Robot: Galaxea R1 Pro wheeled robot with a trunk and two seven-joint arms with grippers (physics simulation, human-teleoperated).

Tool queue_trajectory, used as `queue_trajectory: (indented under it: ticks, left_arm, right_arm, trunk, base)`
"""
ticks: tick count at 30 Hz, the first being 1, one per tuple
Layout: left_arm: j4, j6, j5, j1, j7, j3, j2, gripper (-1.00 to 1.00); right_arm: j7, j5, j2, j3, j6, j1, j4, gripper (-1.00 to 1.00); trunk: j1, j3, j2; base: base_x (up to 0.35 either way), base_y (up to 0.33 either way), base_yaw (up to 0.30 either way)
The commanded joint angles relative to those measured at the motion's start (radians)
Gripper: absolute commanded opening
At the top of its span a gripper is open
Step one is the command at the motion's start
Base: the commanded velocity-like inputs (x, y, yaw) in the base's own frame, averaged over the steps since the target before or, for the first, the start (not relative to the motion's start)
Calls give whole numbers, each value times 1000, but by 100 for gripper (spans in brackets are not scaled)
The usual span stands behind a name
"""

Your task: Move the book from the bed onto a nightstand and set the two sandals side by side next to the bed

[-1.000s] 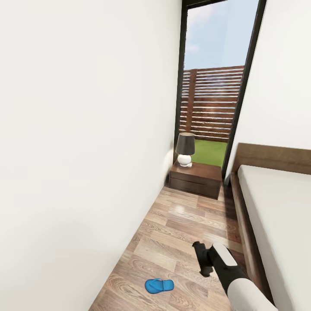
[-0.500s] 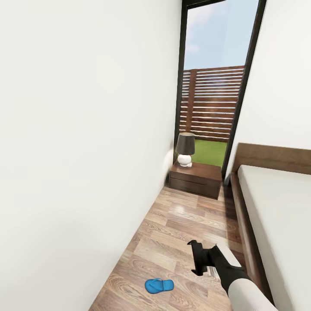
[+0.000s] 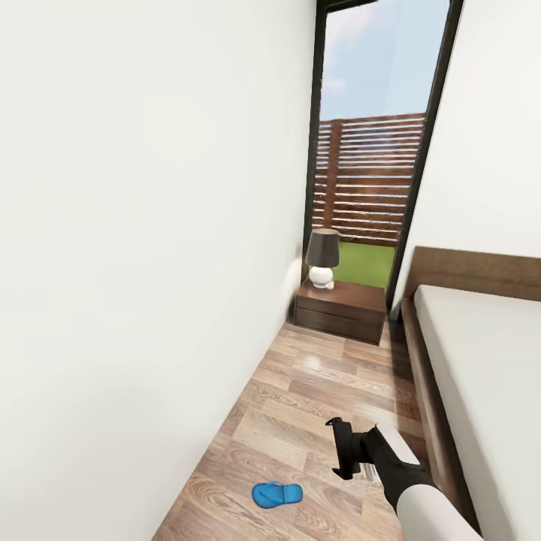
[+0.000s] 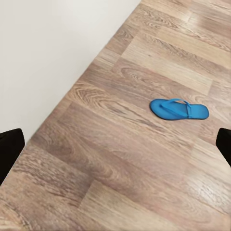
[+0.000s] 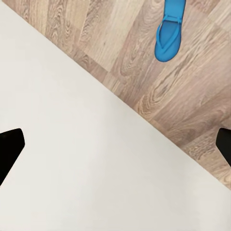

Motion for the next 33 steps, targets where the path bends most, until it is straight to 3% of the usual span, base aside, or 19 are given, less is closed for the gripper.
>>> queue_trajectory:
  ticks: [1,8,11,20,22,23,25,27,30,33]
  left_arm:
    - [0,-3,8,-1,-1,0,0,100]
    - [-1,-3,8,-1,-1,2,0,100]
    - [-12,-3,8,-1,-2,2,2,100]
    - [-217,37,7,-1,-1,0,-5,100]
    - [-266,76,7,-1,-1,-1,-15,100]
    - [-343,150,7,-1,-7,-6,-34,100]
    - [-415,233,7,-1,-41,-31,-46,100]
    - [-446,273,7,-1,-72,-51,-48,100]
    - [-516,355,7,-1,-189,-84,-51,100]
    - [-560,401,14,-1,-281,-94,-52,100]
  right_arm:
    - [-6,-3,1,-7,4,-1,-2,100]
    - [-7,-3,1,-7,2,-1,-2,100]
    - [-7,-3,1,-7,2,-1,-2,100]
    - [-5,-2,1,-6,2,-1,-2,100]
    - [-5,-2,1,-6,2,-1,-2,100]
    - [-6,-2,1,-6,1,-1,-2,100]
    - [-6,-2,1,-5,2,-1,-2,100]
    - [-6,-2,1,-5,2,-1,-2,100]
    - [-6,-2,1,-5,2,-1,-2,100]
    - [-6,-2,1,-5,2,-1,-2,100]
  trunk:
    - [4,-4,-8]
    - [31,-26,-57]
    - [31,-26,-57]
    - [31,-26,-57]
    - [31,-26,-57]
    - [31,-26,-57]
    - [31,-26,-57]
    - [31,-26,-57]
    - [31,-26,-57]
    - [31,-26,-57]
  base:
    - [0,0,0]
    - [0,0,0]
    - [0,0,0]
    - [0,0,0]
    - [0,0,0]
    - [0,0,0]
    - [0,0,0]
    - [0,0,0]
    - [0,0,0]
    - [0,0,0]
